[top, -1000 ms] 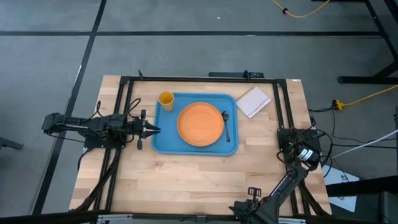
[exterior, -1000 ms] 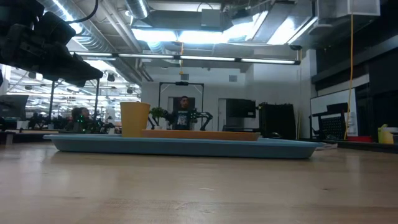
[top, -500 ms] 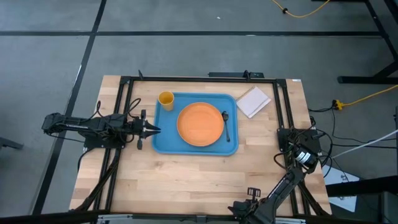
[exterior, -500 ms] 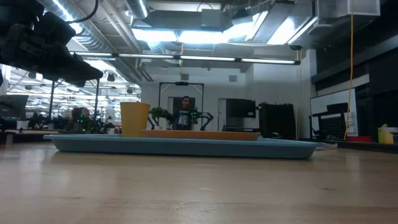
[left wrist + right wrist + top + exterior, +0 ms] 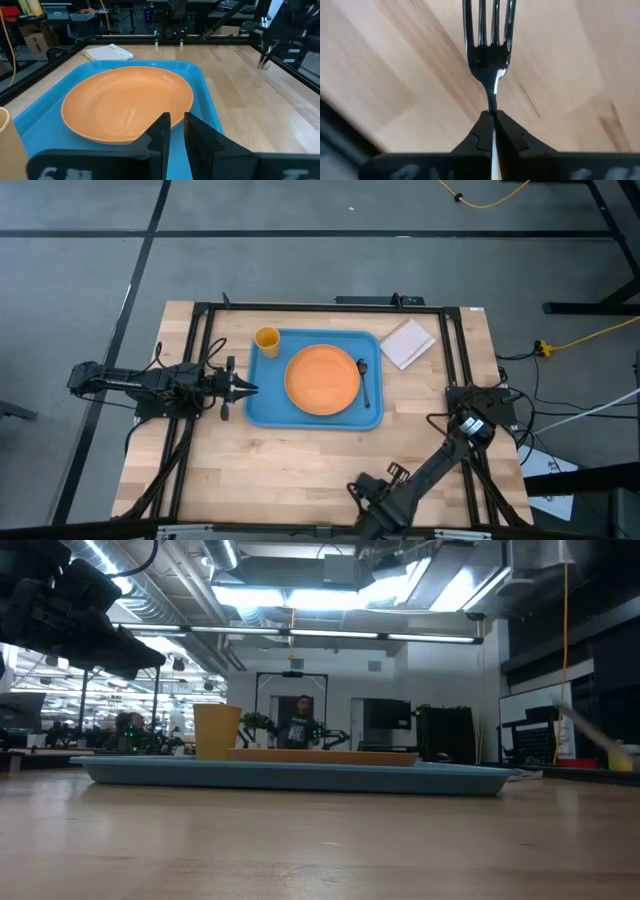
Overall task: Pick and place plate/cup/fork/spoon on tray
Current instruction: Put the orange fork to the left of the orange plate on the blue tray, then return to Home Position
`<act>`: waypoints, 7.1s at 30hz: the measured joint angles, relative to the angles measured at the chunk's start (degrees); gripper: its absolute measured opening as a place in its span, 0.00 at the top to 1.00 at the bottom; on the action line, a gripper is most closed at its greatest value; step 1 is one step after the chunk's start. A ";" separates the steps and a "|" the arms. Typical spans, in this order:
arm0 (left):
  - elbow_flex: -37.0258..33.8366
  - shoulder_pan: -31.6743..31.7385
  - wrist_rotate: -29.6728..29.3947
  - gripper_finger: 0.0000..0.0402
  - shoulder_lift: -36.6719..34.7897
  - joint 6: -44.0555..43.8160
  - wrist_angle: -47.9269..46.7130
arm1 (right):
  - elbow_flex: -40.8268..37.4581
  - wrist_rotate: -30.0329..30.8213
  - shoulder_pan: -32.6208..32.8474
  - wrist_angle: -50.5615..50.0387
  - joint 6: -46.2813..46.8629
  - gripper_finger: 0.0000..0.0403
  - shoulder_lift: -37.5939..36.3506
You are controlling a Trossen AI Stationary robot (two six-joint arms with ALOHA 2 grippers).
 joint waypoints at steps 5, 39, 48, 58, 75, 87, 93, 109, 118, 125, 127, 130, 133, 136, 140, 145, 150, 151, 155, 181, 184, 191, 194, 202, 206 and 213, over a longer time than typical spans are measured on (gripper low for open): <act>0.00 0.01 0.00 0.88 -0.02 0.02 0.00 | 10.22 5.06 -3.75 -7.91 0.35 0.99 -0.05; 0.00 -0.01 0.00 0.88 0.00 -0.01 0.00 | 29.87 14.35 -36.47 26.54 -1.59 0.99 7.15; 0.00 0.00 0.00 0.88 0.00 0.01 0.00 | 29.83 13.93 -42.04 26.97 -1.12 0.99 11.20; 0.00 0.00 0.00 0.88 -0.01 0.01 0.00 | 29.85 12.01 -43.06 27.76 2.79 0.99 16.25; 0.00 -0.01 0.03 0.88 -0.01 0.04 0.00 | 29.87 8.80 -46.62 29.39 -0.11 0.95 17.63; 0.00 -0.01 0.02 0.88 -0.02 0.02 0.00 | 29.87 8.45 -46.77 30.00 -2.93 0.93 17.63; 0.00 -0.01 0.01 0.88 -0.02 0.02 0.00 | 29.87 8.47 -46.90 30.26 -2.97 0.92 17.61; 0.00 0.02 0.00 0.88 -0.02 0.02 0.00 | 29.87 9.76 -46.88 29.85 -3.15 0.92 17.55; 0.00 0.02 0.00 0.88 -0.02 0.02 0.00 | 29.87 10.05 -46.88 30.07 -4.72 0.92 17.55; 0.00 0.02 -0.07 0.88 0.00 -0.01 0.00 | 29.87 9.93 -46.84 28.21 -2.71 0.92 17.48; 0.00 0.02 -0.07 0.88 0.00 -0.01 0.00 | 29.87 9.93 -46.86 28.09 -2.75 0.92 17.46; 0.00 0.02 -0.04 0.88 0.00 -0.01 0.00 | 29.87 9.67 -46.86 27.93 -2.80 0.92 17.46; 0.00 0.02 0.06 0.88 0.00 -0.01 0.00 | 29.87 8.64 -46.90 26.88 -2.78 0.91 17.44; 0.00 0.02 0.07 0.88 0.00 -0.01 -0.02 | 29.87 7.96 -46.90 26.22 -3.65 0.87 17.44; 0.00 0.01 0.07 0.88 0.00 -0.01 0.00 | 29.87 7.53 -46.90 27.16 -5.79 0.83 17.44; 0.00 -0.01 -0.02 0.88 -0.01 -0.01 0.00 | 29.87 7.51 -46.88 27.67 -6.19 0.82 17.44; 0.00 0.01 -0.09 0.88 -0.02 0.01 0.00 | 29.87 7.40 -46.74 29.21 -6.30 0.82 17.44; 0.00 0.01 -0.09 0.88 -0.02 0.01 0.02 | 29.87 7.42 -46.61 29.81 -6.87 0.82 17.44; 0.00 0.00 -0.09 0.88 -0.01 -0.01 0.01 | 30.88 9.79 -45.43 31.98 -8.89 0.82 17.42; 0.00 0.02 0.00 0.88 -0.02 0.01 0.01 | 30.88 6.54 -35.02 22.77 -70.60 0.82 -6.69; 0.00 0.02 0.00 0.88 0.00 0.02 0.00 | 30.88 6.52 -34.36 16.28 -71.46 0.82 -8.36; 0.00 0.02 -0.01 0.88 -0.02 0.02 0.00 | 30.81 6.51 -32.83 4.95 -72.06 0.84 -11.80; 0.00 0.02 -0.02 0.88 -0.02 0.00 0.00 | 29.46 6.53 -32.27 2.19 -72.58 0.87 -13.38; 0.00 0.02 -0.02 0.88 0.00 0.01 0.00 | 5.80 5.98 -30.48 17.25 -78.13 0.91 -27.25; 0.00 0.01 -0.02 0.88 -0.02 0.01 0.00 | -14.88 -0.34 -30.43 36.85 -84.00 0.91 -41.90; 0.00 0.01 -0.02 0.88 -0.02 0.02 0.00 | -39.95 -4.58 -34.35 52.02 -79.90 0.91 -63.84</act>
